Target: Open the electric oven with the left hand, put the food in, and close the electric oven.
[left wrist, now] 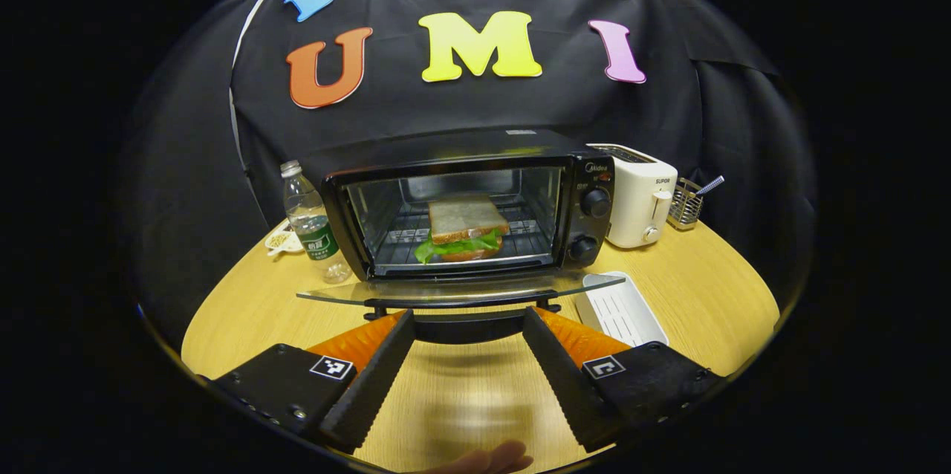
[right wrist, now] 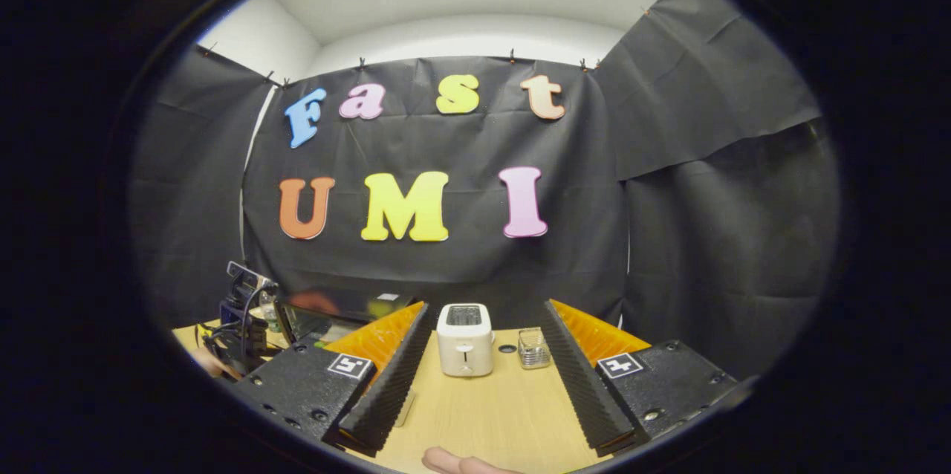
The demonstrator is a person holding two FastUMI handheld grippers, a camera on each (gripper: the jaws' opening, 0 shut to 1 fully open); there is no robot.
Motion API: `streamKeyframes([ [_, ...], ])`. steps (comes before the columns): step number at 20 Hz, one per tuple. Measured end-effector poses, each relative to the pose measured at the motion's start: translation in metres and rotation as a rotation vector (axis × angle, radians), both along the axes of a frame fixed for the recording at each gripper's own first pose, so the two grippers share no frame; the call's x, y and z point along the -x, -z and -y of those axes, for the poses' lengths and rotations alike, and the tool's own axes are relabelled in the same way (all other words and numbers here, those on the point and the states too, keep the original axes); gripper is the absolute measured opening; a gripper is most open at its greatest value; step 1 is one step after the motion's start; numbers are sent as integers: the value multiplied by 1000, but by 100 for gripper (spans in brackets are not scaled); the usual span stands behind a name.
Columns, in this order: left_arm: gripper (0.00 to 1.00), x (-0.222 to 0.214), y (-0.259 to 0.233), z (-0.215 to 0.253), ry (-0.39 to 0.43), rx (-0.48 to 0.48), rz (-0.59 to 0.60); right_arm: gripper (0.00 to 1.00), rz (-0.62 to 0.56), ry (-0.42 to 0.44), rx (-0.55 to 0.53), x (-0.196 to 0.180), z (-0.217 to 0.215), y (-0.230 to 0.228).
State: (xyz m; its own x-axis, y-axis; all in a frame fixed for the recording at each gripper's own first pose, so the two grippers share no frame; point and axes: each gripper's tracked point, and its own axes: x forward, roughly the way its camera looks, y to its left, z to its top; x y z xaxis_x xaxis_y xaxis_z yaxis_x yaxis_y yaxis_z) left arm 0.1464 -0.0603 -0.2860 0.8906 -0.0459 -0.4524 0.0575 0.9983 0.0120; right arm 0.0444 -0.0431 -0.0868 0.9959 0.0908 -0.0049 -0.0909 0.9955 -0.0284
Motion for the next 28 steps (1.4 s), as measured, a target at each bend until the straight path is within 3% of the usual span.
streamKeyframes([
  [9,96,-51,-47,-8,8,-25,165,95,-23,4,-23,21,-6,2],
  [13,96,-65,-63,-24,-55,-15,207,95,-53,-38,-47,39,-18,3],
  [16,96,-41,-82,-41,-87,0,231,95,-46,-23,-56,53,-10,0],
  [22,92,37,-155,-45,-65,70,359,95,-30,23,-66,90,3,-7],
  [28,96,115,-213,-57,-36,82,443,95,19,23,-58,119,-4,-26],
])
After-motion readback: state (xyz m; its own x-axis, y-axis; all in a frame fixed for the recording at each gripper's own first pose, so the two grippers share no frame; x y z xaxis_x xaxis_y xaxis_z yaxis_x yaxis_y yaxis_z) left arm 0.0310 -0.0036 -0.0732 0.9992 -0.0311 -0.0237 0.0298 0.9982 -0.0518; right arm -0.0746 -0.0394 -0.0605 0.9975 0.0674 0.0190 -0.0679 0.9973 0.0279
